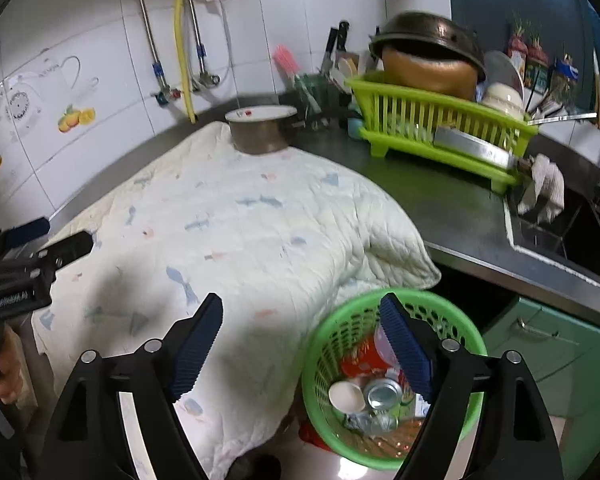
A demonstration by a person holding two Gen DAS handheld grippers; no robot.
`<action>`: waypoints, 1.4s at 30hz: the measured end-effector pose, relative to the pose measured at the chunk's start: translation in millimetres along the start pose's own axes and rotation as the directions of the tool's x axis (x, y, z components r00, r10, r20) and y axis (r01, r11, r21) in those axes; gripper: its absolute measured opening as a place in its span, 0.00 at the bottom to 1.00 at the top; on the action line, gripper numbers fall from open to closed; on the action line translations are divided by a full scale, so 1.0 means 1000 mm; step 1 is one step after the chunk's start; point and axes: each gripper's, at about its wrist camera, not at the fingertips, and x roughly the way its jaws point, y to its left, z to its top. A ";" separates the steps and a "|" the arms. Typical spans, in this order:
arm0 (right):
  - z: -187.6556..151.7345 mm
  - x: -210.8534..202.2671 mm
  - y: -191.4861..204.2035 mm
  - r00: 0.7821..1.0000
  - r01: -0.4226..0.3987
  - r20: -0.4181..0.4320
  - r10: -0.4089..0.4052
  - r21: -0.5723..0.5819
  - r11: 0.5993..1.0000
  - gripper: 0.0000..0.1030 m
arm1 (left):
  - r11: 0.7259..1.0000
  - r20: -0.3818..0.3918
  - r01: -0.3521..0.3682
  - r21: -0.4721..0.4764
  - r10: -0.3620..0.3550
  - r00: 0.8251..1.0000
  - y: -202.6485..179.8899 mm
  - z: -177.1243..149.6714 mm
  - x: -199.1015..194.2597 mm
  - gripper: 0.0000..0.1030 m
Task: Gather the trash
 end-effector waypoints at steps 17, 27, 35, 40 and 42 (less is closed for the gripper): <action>0.010 -0.014 0.024 0.998 -0.029 0.053 0.030 -0.030 0.999 0.84 | 0.996 0.072 -0.048 -0.070 0.053 0.996 0.029 -0.006 -0.035 0.95; 0.011 -0.021 0.021 0.997 -0.024 0.069 0.025 -0.018 1.000 0.89 | 0.998 0.085 -0.031 -0.055 0.036 0.996 0.028 -0.010 -0.042 0.95; 0.011 -0.024 0.019 0.997 -0.028 0.075 0.029 -0.012 1.000 0.89 | 0.998 0.088 0.000 -0.057 0.005 0.996 0.029 -0.010 -0.045 0.95; 0.012 -0.025 0.022 0.996 -0.033 0.076 0.034 -0.017 0.999 0.90 | 0.998 0.073 -0.001 -0.069 0.006 0.997 0.031 -0.010 -0.043 0.95; 0.012 -0.025 0.022 0.996 -0.034 0.077 0.035 -0.017 0.999 0.90 | 0.998 0.069 -0.008 -0.069 0.012 0.998 0.032 -0.011 -0.043 0.95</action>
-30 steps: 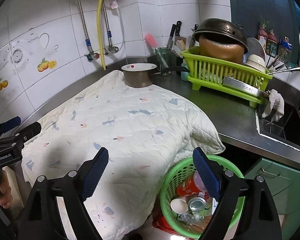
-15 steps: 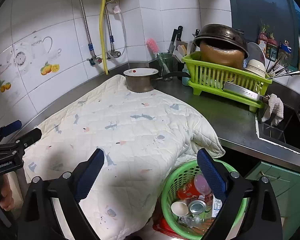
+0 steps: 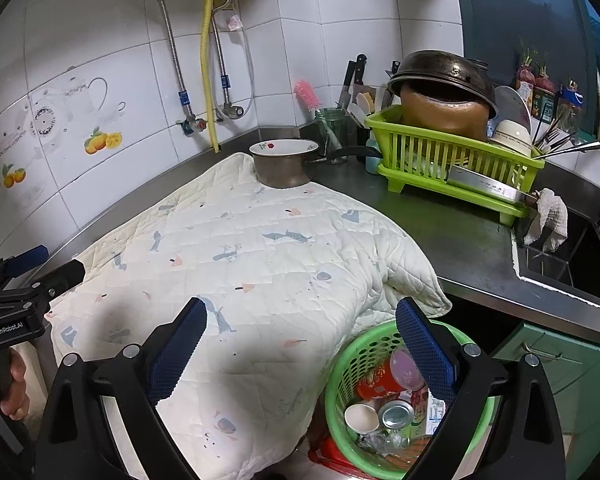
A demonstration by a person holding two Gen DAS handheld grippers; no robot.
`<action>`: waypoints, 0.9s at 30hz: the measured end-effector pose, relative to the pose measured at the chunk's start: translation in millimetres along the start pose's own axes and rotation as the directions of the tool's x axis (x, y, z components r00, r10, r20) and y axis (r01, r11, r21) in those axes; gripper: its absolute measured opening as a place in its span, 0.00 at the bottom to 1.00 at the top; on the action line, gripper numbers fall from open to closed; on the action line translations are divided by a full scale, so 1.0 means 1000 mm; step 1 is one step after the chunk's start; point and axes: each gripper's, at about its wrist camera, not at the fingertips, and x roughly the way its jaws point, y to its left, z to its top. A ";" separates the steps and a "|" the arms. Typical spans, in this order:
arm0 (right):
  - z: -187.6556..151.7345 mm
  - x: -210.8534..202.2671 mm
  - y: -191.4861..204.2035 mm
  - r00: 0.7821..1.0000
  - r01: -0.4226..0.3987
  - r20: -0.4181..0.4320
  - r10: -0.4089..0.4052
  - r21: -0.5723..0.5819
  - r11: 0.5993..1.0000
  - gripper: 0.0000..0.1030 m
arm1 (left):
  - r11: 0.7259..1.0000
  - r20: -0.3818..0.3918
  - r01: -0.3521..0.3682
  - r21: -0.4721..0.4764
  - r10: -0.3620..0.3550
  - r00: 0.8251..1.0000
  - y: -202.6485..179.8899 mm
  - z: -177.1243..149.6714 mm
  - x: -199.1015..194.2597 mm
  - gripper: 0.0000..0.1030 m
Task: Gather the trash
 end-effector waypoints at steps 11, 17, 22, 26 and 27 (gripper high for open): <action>0.001 -0.002 0.004 1.000 -0.004 0.005 0.004 -0.003 1.000 0.90 | 1.000 0.015 -0.007 -0.007 0.007 1.000 0.003 0.001 -0.005 0.95; 0.002 -0.003 0.006 1.000 -0.006 0.008 0.006 -0.002 1.000 0.90 | 1.000 0.020 -0.015 -0.010 0.015 1.000 0.005 0.001 -0.007 0.95; 0.002 -0.005 0.007 1.000 -0.012 0.012 0.012 0.001 1.000 0.90 | 1.000 0.023 -0.016 -0.010 0.016 1.000 0.006 0.001 -0.009 0.95; 0.002 -0.005 0.007 1.000 -0.013 0.015 0.013 0.003 1.000 0.90 | 1.000 0.024 -0.015 -0.009 0.016 1.000 0.006 0.001 -0.010 0.95; 0.002 -0.005 0.007 1.000 -0.013 0.015 0.013 0.004 1.000 0.91 | 1.000 0.024 -0.016 -0.010 0.017 1.000 0.006 0.000 -0.011 0.95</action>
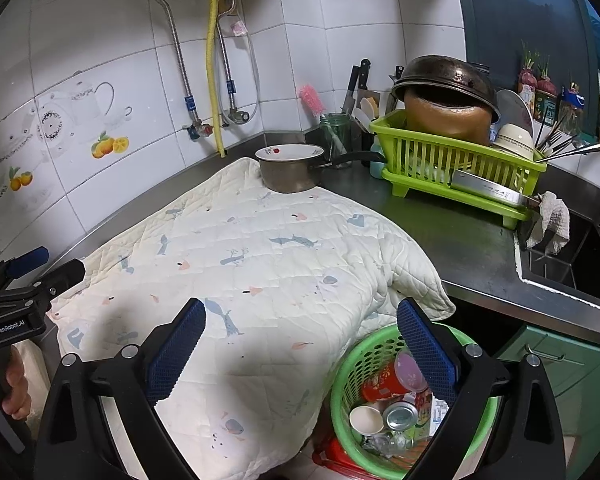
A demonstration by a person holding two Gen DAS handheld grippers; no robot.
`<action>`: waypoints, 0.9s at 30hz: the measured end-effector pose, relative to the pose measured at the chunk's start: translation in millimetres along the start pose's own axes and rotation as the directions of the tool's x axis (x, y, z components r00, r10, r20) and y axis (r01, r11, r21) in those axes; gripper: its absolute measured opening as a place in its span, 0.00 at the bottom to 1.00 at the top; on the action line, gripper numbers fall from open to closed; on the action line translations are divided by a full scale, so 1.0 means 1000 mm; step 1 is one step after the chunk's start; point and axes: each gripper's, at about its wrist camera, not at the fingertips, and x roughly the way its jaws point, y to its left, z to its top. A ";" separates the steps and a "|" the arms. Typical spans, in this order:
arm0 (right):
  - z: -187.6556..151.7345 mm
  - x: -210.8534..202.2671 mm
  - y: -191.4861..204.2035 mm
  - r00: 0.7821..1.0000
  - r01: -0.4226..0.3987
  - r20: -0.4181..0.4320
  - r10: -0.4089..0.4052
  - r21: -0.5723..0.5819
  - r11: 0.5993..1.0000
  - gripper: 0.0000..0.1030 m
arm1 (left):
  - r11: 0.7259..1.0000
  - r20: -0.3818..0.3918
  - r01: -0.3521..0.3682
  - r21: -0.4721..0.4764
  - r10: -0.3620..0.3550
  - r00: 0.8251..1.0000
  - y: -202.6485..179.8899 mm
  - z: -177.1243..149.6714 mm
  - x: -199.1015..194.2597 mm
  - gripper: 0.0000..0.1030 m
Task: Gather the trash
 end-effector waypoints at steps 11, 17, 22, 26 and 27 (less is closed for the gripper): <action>0.000 -0.001 0.000 1.000 0.001 0.002 -0.001 0.000 1.000 0.91 | 1.000 -0.001 0.004 0.002 -0.004 1.000 0.000 0.000 -0.003 0.95; 0.000 -0.005 0.003 1.000 -0.001 0.009 0.001 -0.003 1.000 0.91 | 1.000 -0.003 0.003 -0.006 -0.003 1.000 0.002 0.000 -0.003 0.95; -0.001 -0.007 0.005 1.000 -0.007 0.010 0.007 -0.005 1.000 0.91 | 1.000 -0.004 0.003 -0.008 -0.003 1.000 0.004 0.000 -0.003 0.95; -0.001 -0.007 0.007 1.000 -0.009 0.011 0.009 -0.007 1.000 0.91 | 1.000 -0.003 0.003 -0.012 -0.003 1.000 0.006 0.001 -0.004 0.95; -0.001 -0.007 0.006 1.000 -0.009 0.012 0.009 -0.007 1.000 0.91 | 1.000 -0.003 0.004 -0.013 -0.004 1.000 0.007 0.001 -0.005 0.95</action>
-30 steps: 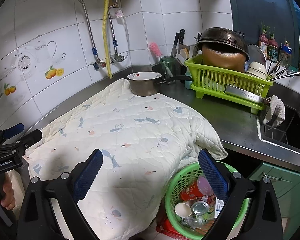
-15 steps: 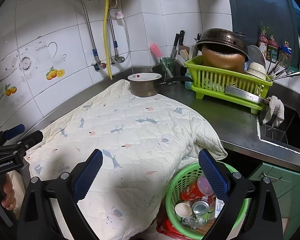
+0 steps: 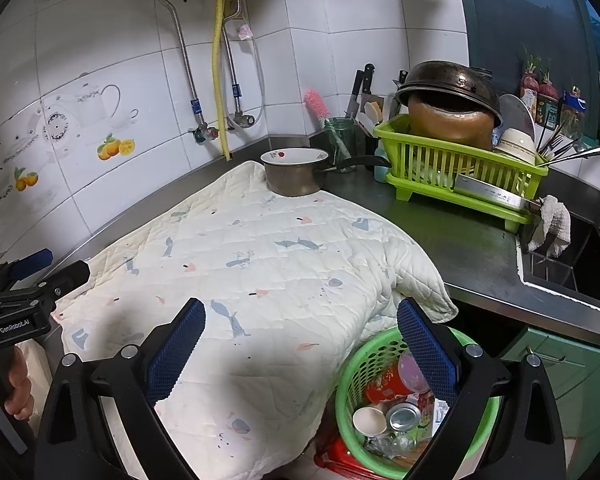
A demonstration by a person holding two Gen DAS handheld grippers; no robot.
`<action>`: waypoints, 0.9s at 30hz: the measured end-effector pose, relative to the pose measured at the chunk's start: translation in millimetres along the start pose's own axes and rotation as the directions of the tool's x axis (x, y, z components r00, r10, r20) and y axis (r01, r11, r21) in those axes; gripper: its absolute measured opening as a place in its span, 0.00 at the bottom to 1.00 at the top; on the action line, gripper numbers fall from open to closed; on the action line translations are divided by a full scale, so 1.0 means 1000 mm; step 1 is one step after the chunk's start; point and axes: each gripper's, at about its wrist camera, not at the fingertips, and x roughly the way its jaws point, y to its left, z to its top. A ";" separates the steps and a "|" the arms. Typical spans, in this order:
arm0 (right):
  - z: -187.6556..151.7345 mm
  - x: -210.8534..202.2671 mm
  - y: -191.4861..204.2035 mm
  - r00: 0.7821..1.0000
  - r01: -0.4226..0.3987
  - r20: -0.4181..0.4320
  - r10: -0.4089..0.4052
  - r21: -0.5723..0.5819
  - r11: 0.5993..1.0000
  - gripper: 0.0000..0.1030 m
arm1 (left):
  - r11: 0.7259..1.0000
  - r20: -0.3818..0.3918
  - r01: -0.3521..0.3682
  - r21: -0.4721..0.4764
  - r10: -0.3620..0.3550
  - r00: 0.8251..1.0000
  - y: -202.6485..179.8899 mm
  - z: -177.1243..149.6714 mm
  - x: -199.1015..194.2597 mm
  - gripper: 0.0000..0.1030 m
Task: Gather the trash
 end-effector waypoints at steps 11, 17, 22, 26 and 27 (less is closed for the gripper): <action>0.000 0.000 0.000 1.000 -0.003 0.002 0.003 0.002 1.000 0.91 | 1.000 0.005 0.000 0.001 0.000 1.000 0.001 0.001 -0.001 0.95; -0.001 0.001 0.002 1.000 -0.009 -0.002 0.009 -0.001 1.000 0.91 | 1.000 0.003 -0.001 -0.002 0.001 1.000 0.000 0.001 -0.001 0.95; 0.000 0.003 0.003 1.000 -0.010 -0.002 0.010 -0.001 1.000 0.91 | 1.000 0.012 0.004 -0.013 -0.004 1.000 0.001 0.002 -0.002 0.95; 0.000 0.003 0.003 1.000 -0.013 -0.001 0.013 -0.001 1.000 0.91 | 1.000 0.012 -0.007 -0.020 0.007 1.000 0.003 0.004 0.000 0.95; 0.001 0.004 0.003 1.000 -0.013 -0.002 0.013 -0.001 1.000 0.91 | 1.000 0.010 -0.006 -0.020 0.006 1.000 0.003 0.004 0.000 0.95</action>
